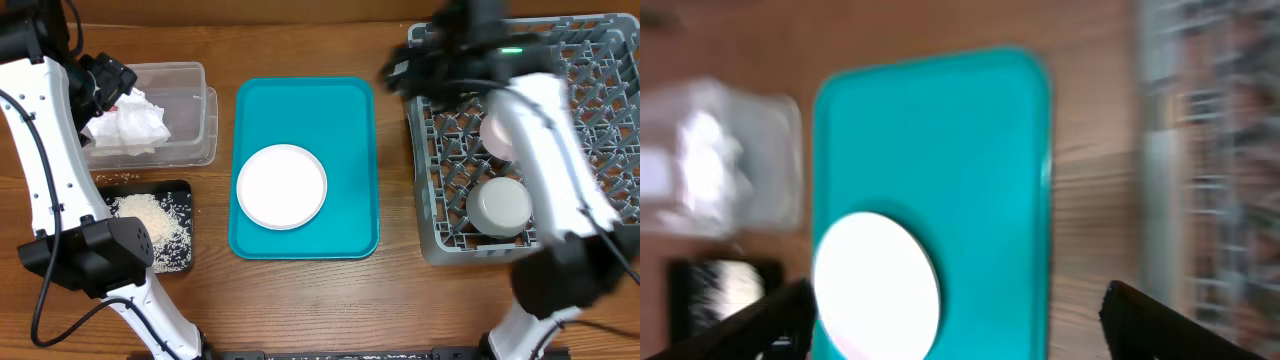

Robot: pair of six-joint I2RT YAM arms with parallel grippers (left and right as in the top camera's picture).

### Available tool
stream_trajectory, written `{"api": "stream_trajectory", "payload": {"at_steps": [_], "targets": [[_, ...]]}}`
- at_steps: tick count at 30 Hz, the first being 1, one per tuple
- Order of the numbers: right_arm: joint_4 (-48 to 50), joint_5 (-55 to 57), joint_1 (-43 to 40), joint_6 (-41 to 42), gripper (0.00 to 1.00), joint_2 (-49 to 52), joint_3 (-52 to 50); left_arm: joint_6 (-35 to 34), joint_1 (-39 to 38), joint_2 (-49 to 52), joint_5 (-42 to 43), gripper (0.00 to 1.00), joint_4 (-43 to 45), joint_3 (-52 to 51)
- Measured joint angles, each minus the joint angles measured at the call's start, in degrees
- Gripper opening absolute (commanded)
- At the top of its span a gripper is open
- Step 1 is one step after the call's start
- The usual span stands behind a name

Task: Sort waste into correct bins and load items into the dishwasher
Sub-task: 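Lower the plate onto the teal tray, release, and retract left, then grasp the white plate rim with the right gripper, then lift the plate and carry it right to the dish rack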

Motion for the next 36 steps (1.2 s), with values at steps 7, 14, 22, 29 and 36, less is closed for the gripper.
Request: {"api": "stream_trajectory", "payload": {"at_steps": [7,14,22,29,36], "targets": [[0.92,9.60,12.96,0.50,0.78,9.42,0.00,0.02,0.04,0.00,-5.07,1.00,-0.04,0.00],[0.81,11.72,17.09,0.87,0.67,16.02,0.00,0.02,0.04,0.00,-8.13,1.00,-0.04,0.00],[2.36,11.47,20.13,0.85,0.67,23.15,0.00,0.02,0.04,0.00,-8.87,1.00,-0.07,0.00],[2.21,11.47,20.65,1.16,0.52,25.81,-0.02,0.02,0.04,0.00,-9.03,1.00,-0.07,0.00],[0.96,10.91,20.61,2.08,0.18,25.81,-0.02,0.02,0.04,0.00,-9.07,1.00,-0.07,0.00]]}}
